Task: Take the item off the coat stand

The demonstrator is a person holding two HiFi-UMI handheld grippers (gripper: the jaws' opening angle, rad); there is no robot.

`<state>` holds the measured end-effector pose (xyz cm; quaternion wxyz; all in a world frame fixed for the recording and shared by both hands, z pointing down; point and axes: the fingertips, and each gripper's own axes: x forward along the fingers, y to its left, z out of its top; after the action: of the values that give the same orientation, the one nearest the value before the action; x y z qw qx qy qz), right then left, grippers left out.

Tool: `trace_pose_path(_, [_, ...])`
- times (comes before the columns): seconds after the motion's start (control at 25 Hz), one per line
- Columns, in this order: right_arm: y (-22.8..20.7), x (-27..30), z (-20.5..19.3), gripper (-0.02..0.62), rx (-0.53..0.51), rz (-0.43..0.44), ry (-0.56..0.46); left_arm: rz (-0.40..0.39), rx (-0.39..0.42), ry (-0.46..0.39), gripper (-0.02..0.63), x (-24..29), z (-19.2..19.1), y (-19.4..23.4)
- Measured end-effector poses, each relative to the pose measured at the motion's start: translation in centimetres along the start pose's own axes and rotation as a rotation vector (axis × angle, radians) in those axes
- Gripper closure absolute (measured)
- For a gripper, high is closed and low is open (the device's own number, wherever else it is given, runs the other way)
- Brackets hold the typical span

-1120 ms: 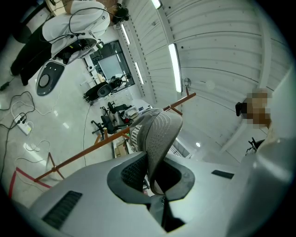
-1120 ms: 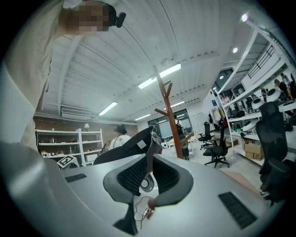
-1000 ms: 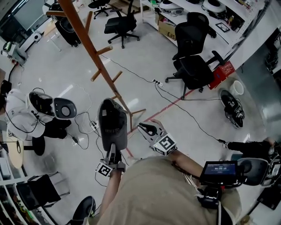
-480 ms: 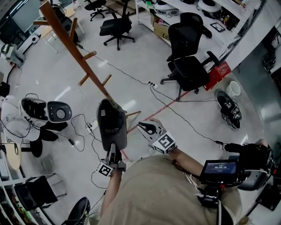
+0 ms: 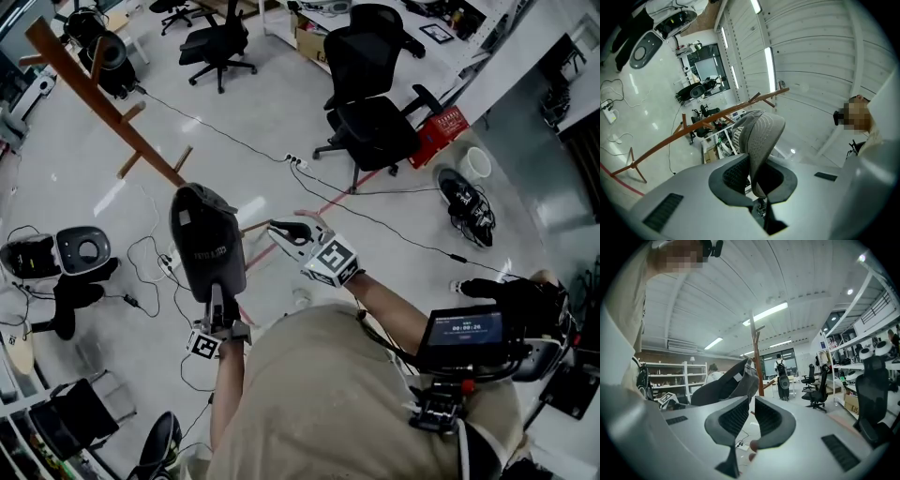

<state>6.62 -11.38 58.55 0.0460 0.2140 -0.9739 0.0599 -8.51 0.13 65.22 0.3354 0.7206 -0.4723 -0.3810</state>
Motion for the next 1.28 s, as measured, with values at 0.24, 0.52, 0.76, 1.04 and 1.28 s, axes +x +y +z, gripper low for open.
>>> trace_pose_path(0.24, [-0.3, 0.7, 2.0, 0.546, -0.049, 0.029, 0.02, -0.041, 0.017, 0.001, 0.572, 1.3, -0.3, -1.0])
trace_pose_path(0.52, [-0.2, 0.7, 2.5, 0.546, -0.066, 0.046, 0.006, -0.041, 0.02, -0.026, 0.572, 2.2, -0.2, -0.9])
trace_pose_path(0.76, [-1.8, -1.5, 6.3, 0.546, -0.043, 0.067, -0.038, -0.003, 0.035, -0.031, 0.572, 4.6, -0.6, -4.0])
trace_pose_path(1.04, [-3.4, -4.5, 6.5, 0.546, 0.027, -0.081, -0.084, 0.007, -0.014, -0.023, 0.572, 3.3, -2.1, -2.1])
trace_pose_path(1.28, [1.5, -1.0, 12.1, 0.546, -0.042, -0.015, -0.166, 0.017, 0.038, -0.113, 0.572, 0.4, 4.2, -3.7])
